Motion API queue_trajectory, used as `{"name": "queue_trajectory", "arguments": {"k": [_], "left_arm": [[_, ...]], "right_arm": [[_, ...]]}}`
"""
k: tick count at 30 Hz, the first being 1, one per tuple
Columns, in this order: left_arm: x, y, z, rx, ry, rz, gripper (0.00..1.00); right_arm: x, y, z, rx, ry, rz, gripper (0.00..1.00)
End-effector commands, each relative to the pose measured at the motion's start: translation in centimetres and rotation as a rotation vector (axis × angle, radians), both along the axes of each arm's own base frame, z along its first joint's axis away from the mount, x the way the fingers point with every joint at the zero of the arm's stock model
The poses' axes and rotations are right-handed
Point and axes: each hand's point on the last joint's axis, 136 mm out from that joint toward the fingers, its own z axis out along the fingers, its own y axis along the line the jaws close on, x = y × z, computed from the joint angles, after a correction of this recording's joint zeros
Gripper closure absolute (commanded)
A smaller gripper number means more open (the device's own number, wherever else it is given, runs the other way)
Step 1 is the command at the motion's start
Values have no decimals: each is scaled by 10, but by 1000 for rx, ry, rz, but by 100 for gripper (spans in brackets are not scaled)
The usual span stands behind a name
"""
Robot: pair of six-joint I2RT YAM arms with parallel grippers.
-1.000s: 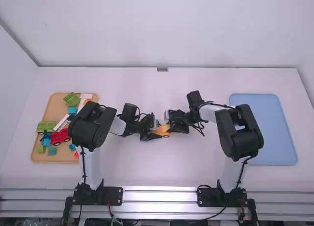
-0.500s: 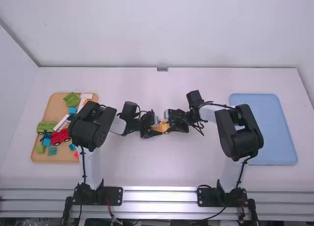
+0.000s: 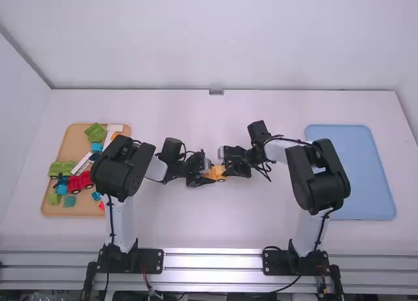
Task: Assemble lego blocks to make yellow taxi
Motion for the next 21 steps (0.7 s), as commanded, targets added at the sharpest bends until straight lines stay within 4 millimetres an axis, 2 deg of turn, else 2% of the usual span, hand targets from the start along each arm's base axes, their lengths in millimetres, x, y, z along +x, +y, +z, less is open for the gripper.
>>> {"name": "queue_trajectory", "arguments": {"k": [1,6,9,10,14,21], "left_arm": [[-14,-3,-3,-27,29,-44,70],[-14,-3,-4,-26,31,-44,68],[-14,-3,-4,-26,30,-44,68],[-14,-3,-4,-26,30,-44,68],[-14,-3,-4,-26,30,-44,67],[-14,-2,-4,-24,28,-41,66]], "right_arm": [[5,2,9,-4,-47,7,83],[3,4,9,-4,-46,15,80],[5,2,9,-4,-45,7,68],[5,1,9,-3,-45,5,60],[4,2,9,-1,-43,7,50],[5,-2,8,-12,-36,-4,46]]}}
